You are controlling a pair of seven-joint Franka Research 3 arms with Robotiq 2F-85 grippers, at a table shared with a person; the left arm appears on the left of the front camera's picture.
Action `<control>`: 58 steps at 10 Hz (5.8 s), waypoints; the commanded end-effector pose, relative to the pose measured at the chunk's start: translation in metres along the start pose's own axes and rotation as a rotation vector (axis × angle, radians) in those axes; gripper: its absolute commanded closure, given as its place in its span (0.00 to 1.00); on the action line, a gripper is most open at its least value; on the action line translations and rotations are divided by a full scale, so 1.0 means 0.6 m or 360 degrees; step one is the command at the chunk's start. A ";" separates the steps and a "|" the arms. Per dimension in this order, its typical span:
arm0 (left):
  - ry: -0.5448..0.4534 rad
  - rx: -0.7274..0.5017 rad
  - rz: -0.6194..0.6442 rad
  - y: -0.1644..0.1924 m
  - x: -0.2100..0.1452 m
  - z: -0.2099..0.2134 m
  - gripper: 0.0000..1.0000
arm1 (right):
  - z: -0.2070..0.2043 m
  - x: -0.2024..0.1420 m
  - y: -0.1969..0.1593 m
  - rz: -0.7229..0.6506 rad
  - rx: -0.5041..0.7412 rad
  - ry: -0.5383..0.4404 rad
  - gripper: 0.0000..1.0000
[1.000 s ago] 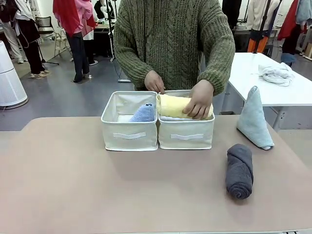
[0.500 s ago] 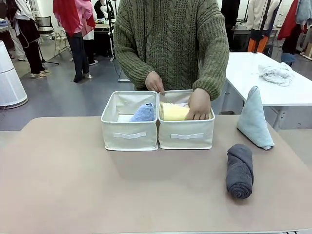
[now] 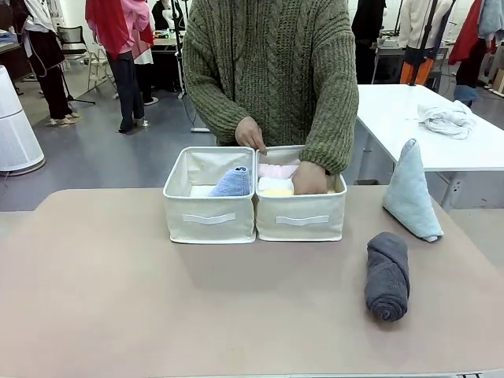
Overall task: Sort the towels based on their folding style.
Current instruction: Pick up another triangle-folded towel from the table and place it in the left Fabric basket.
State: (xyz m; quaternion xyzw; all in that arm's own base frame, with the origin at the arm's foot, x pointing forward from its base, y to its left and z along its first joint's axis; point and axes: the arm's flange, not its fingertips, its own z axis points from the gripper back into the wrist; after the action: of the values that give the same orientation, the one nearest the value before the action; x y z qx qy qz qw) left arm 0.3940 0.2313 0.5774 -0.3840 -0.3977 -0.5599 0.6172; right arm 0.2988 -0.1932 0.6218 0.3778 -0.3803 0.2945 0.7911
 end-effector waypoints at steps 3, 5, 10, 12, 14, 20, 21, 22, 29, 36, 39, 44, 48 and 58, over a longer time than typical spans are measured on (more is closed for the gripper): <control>-0.0002 0.0004 -0.0007 -0.004 0.004 0.001 0.00 | -0.008 0.006 -0.007 -0.0085 -0.0072 0.0030 0.00; -0.0002 0.0004 -0.0007 -0.004 0.004 0.001 0.00 | -0.050 0.061 -0.030 -0.0211 -0.0413 0.0279 0.00; -0.0002 0.0004 -0.0007 -0.004 0.004 0.001 0.00 | -0.203 0.145 -0.114 -0.0220 -0.0787 0.0778 0.00; -0.0002 0.0004 -0.0007 -0.004 0.004 0.001 0.00 | -0.198 0.136 -0.096 -0.0151 -0.0789 0.0751 0.00; -0.0002 0.0004 -0.0007 -0.004 0.004 0.001 0.00 | -0.198 0.136 -0.096 -0.0151 -0.0789 0.0751 0.00; -0.0002 0.0004 -0.0007 -0.004 0.004 0.001 0.00 | -0.293 0.178 -0.254 -0.0362 -0.0765 0.0897 0.00; -0.0002 0.0004 -0.0007 -0.004 0.004 0.001 0.00 | -0.306 0.189 -0.289 -0.0412 -0.0805 0.0900 0.00; -0.0002 0.0004 -0.0007 -0.004 0.004 0.001 0.00 | -0.320 0.183 -0.313 -0.0439 -0.0827 0.0937 0.00; -0.0002 0.0004 -0.0007 -0.004 0.004 0.001 0.00 | -0.455 0.135 -0.410 -0.0469 -0.0924 0.1206 0.00; -0.0002 0.0004 -0.0007 -0.004 0.004 0.001 0.00 | -0.530 0.103 -0.459 -0.0306 -0.0856 0.1195 0.68; -0.0002 0.0004 -0.0007 -0.004 0.004 0.001 0.00 | -0.532 0.102 -0.462 -0.0328 -0.0849 0.1194 1.00; -0.0002 0.0004 -0.0007 -0.004 0.004 0.001 0.00 | -0.509 0.129 -0.375 -0.0304 -0.0837 0.1312 0.95; -0.0002 0.0004 -0.0007 -0.004 0.004 0.001 0.00 | -0.462 0.166 -0.139 -0.0013 -0.0662 0.1321 0.95; -0.0002 0.0004 -0.0007 -0.004 0.004 0.001 0.00 | 0.167 0.021 -0.158 -0.0718 -0.1079 0.0561 0.95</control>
State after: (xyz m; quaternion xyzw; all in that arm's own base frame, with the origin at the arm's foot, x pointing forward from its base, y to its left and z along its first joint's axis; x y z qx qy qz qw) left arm 0.3942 0.2304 0.5793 -0.3825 -0.3975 -0.5616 0.6167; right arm 0.3166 -0.3414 0.6447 0.1092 -0.2237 0.0129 0.9684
